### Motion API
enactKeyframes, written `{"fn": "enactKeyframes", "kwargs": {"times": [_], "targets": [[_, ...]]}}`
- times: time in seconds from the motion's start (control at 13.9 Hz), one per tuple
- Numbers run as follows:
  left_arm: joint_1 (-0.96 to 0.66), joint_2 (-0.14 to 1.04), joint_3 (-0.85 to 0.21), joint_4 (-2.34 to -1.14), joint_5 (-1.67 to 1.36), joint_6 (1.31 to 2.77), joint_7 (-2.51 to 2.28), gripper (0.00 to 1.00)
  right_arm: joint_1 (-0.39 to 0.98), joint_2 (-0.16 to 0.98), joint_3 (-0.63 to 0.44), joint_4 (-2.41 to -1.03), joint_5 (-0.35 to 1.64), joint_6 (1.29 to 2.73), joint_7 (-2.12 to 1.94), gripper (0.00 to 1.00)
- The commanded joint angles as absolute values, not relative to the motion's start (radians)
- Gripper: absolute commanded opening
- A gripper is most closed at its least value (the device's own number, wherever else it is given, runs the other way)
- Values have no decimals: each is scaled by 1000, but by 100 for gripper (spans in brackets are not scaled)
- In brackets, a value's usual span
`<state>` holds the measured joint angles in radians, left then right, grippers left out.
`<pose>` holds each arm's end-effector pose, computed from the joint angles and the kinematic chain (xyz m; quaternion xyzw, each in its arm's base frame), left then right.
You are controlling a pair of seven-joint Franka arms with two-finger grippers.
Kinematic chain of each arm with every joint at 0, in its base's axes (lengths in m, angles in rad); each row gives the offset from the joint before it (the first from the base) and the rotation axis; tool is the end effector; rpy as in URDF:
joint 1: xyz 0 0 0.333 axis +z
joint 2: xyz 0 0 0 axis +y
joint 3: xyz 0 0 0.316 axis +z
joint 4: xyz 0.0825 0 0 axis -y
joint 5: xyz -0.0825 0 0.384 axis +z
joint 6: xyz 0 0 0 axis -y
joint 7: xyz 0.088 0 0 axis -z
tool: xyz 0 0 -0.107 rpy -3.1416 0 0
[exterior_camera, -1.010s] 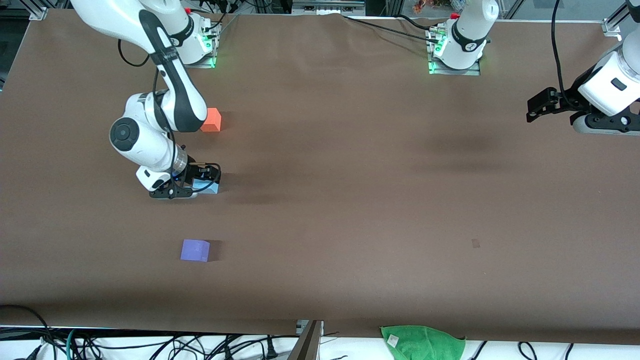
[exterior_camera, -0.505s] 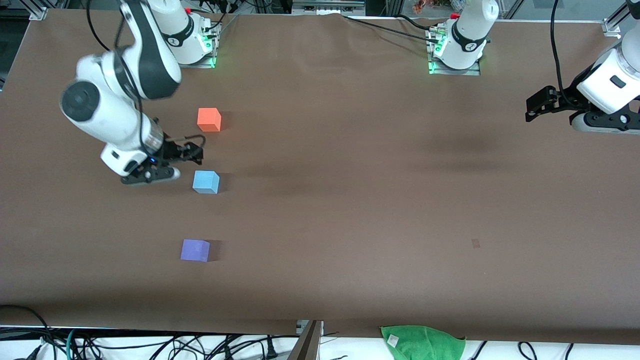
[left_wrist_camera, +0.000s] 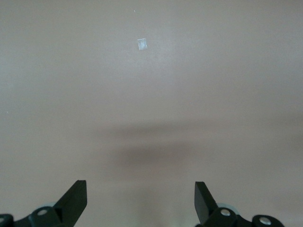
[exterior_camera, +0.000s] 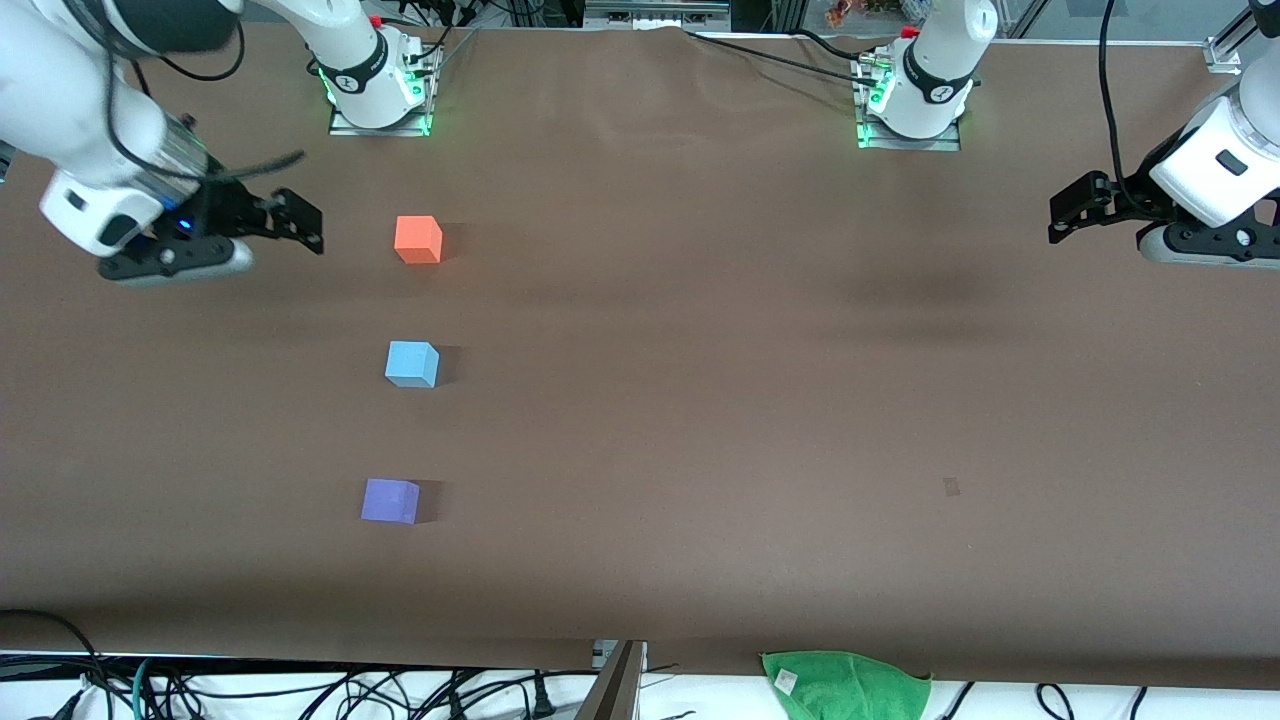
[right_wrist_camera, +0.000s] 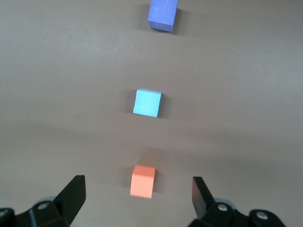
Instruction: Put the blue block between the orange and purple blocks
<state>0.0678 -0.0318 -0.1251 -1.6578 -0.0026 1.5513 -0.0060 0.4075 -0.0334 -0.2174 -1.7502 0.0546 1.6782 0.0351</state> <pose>0.5393 -0.0322 0.5992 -0.9990 0.0255 0.0374 0.0019 0.5373 0.1071 0.5668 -0.9966 -0.0741 0.0230 0.0283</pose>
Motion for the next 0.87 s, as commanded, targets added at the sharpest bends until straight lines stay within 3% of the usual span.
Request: {"fn": "enactKeyframes", "kwargs": {"times": [0.0, 0.29, 0.79], "targets": [[69, -20, -129, -1628, 2, 1529, 9, 100, 407, -6, -218, -1689, 41, 1615, 11, 99], [71, -21, -129, -1628, 2, 1526, 9, 100, 403, -6, -271, -1687, 40, 1601, 6, 99], [71, -21, -129, -1628, 2, 1522, 11, 100, 405, -5, -272, -1681, 22, 1611, 55, 99]]}}
